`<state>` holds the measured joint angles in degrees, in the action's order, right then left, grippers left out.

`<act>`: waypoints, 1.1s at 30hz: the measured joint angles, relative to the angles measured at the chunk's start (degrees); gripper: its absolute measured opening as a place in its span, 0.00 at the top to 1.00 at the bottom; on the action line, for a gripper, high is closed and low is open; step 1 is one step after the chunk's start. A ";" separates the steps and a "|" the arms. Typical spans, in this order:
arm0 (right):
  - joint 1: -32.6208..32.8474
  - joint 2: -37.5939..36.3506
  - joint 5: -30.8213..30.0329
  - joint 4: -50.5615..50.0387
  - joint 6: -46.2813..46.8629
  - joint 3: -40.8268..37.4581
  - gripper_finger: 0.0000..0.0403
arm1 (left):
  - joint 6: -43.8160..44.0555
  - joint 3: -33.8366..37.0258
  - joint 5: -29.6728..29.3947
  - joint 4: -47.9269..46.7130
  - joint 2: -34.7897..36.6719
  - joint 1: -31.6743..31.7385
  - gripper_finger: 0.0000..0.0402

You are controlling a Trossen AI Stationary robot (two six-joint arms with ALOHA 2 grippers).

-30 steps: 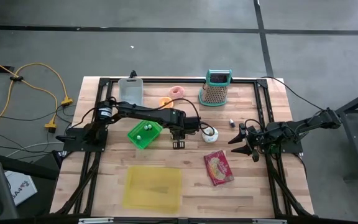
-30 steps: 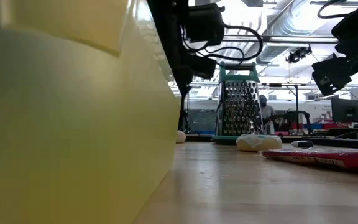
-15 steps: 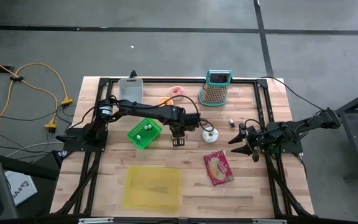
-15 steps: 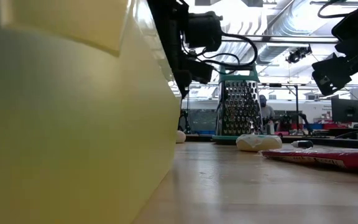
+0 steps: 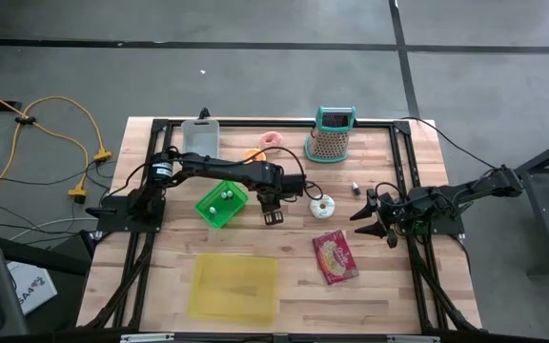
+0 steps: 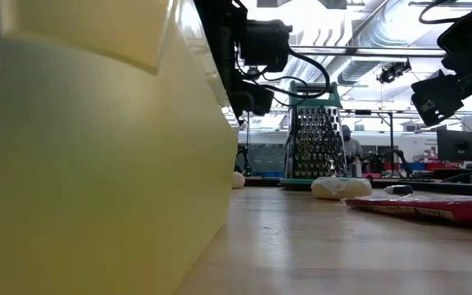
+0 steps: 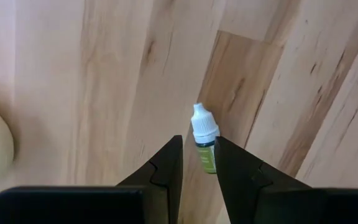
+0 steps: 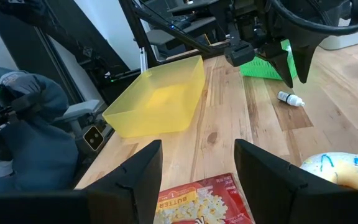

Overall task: Pick & Place Food Item
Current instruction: Put the green bottle into the green basket

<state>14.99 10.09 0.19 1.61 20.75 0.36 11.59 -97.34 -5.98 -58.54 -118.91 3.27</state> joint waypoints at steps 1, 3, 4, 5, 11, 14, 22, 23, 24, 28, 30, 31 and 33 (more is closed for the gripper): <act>0.02 0.00 0.00 0.00 -0.02 0.00 0.53 | 0.07 0.02 0.34 0.06 0.00 0.00 0.79; 0.02 0.00 0.00 0.00 0.00 0.00 0.53 | 0.43 0.00 1.08 0.09 -0.33 0.00 0.79; 0.02 0.00 0.00 0.00 -0.02 0.00 0.53 | 0.70 -0.04 1.58 0.24 -0.71 0.00 0.79; -0.01 0.00 0.00 0.00 -0.02 0.00 0.53 | 0.72 -0.03 2.19 0.22 -0.95 0.00 0.79; 0.02 -0.01 0.00 0.03 -0.01 0.00 0.53 | -0.48 0.07 3.76 1.20 -2.54 -0.02 0.79; 0.00 -0.02 0.00 0.09 0.00 0.00 0.53 | -0.64 -0.03 3.74 1.80 -2.66 -0.01 0.79; -0.01 -0.02 0.00 0.11 0.00 -0.02 0.53 | -0.72 0.00 3.68 1.97 -2.71 0.17 0.79; 0.02 -0.02 0.00 0.11 -0.02 -0.02 0.53 | -0.92 0.00 3.55 2.01 -2.71 0.30 0.79; 0.02 -0.02 0.00 0.11 0.00 0.00 0.53 | -1.22 0.00 3.50 2.01 -2.71 0.42 0.79; 0.01 -0.01 0.00 0.11 -0.02 -0.01 0.53 | -1.35 0.00 3.40 2.35 -2.71 1.25 0.79; 0.02 -0.01 0.00 0.11 -0.01 0.00 0.53 | -1.90 0.00 3.28 2.30 -2.71 1.60 0.79; 0.01 -0.02 0.00 0.11 -0.02 0.00 0.53 | -2.17 0.00 3.28 2.35 -2.71 1.67 0.79; 0.02 -0.02 0.00 0.11 -0.02 0.00 0.53 | -2.58 0.00 3.25 2.48 -2.71 1.97 0.79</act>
<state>15.00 10.07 0.19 1.72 20.73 0.36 9.02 -97.34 -2.73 -56.06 -121.62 5.24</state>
